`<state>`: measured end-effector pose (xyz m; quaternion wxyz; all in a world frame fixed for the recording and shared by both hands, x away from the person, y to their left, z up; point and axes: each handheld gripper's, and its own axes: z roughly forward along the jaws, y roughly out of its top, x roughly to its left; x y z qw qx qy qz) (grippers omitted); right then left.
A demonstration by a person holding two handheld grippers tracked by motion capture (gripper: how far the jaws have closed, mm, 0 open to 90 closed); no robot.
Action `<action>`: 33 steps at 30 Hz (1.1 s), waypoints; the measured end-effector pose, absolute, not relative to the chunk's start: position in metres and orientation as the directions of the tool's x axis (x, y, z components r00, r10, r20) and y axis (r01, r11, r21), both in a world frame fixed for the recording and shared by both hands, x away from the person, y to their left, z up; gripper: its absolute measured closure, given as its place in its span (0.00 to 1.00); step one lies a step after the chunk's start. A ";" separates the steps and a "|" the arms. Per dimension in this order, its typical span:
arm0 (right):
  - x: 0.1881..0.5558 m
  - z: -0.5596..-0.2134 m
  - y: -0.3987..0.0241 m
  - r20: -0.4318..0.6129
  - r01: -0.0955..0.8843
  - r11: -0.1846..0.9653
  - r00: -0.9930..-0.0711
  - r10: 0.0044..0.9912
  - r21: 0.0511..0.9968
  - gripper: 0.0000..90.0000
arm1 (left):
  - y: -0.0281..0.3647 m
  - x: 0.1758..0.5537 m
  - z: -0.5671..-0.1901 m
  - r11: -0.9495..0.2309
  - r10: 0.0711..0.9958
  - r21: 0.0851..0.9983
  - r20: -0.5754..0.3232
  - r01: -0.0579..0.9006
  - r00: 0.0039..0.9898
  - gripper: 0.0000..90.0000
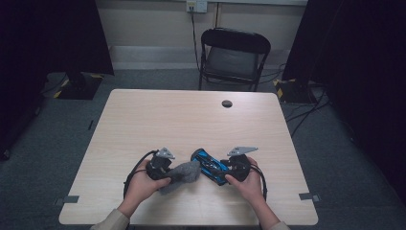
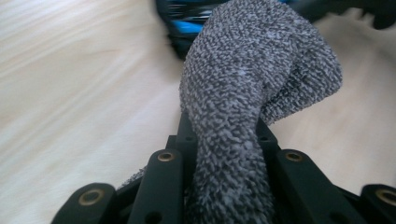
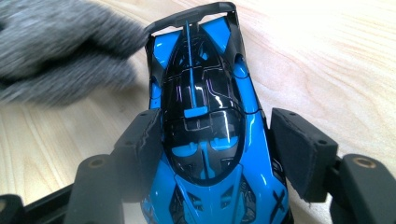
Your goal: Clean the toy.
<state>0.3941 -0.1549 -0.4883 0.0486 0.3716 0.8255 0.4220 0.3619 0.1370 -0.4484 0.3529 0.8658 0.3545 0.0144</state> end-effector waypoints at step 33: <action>0.393 -0.489 -0.155 0.234 0.570 0.358 -0.717 0.657 0.739 0.40 | 0.064 0.346 -0.465 -0.633 0.489 0.576 -0.221 0.517 0.844 0.80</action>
